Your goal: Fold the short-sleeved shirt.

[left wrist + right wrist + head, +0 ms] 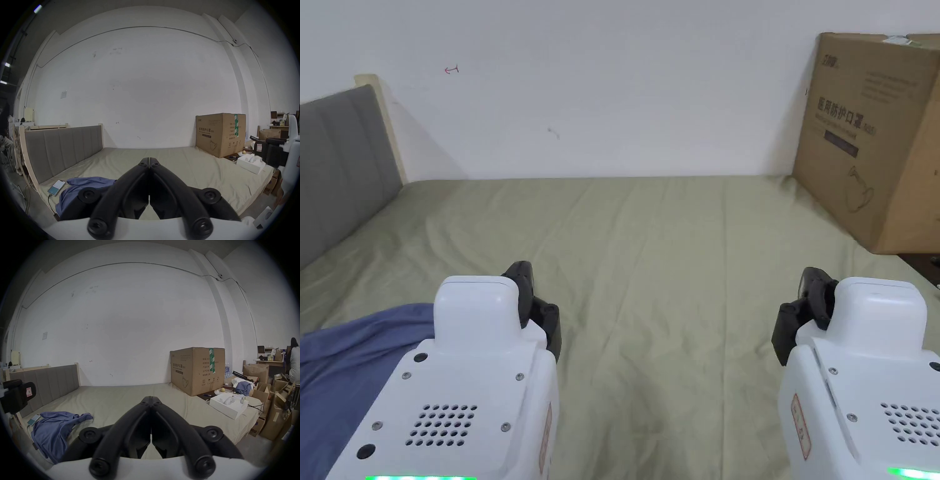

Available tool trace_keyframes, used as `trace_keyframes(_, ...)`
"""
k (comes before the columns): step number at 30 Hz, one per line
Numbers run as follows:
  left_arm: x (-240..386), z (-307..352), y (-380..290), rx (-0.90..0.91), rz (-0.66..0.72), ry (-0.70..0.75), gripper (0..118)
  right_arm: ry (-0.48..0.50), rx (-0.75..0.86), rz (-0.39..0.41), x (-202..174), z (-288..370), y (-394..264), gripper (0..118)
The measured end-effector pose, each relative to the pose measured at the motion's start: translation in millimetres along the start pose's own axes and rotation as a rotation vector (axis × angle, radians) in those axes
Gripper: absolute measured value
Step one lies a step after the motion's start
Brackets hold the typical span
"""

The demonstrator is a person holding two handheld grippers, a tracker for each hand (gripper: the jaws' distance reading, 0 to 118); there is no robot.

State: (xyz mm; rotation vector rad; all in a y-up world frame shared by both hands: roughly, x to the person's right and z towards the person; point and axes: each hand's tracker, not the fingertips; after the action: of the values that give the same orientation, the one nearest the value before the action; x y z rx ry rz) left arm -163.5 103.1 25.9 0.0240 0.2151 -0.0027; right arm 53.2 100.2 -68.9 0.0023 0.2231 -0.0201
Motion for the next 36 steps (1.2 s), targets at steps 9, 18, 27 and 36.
trace_keyframes(9, -5.8, -6.1, -1.1, -0.006, 0.028, 0.008, 0, 0.013, -0.013, 0.041, -1.3, -6.0, -0.9, 0)
trace_keyframes(18, -63.1, 21.3, 14.7, 0.006, 0.010, 0.248, 0, 0.273, -0.019, 0.005, -57.1, -29.1, 14.6, 0)
trace_keyframes(27, -122.0, 64.9, 9.4, -0.042, 0.027, 0.475, 0, 0.592, -0.060, 0.026, -150.6, -27.5, 7.4, 0)
trace_keyframes(36, -171.5, 3.8, -44.3, -0.334, 0.165, 0.354, 0, 0.614, -0.145, 0.075, -174.7, -47.9, -16.8, 0)
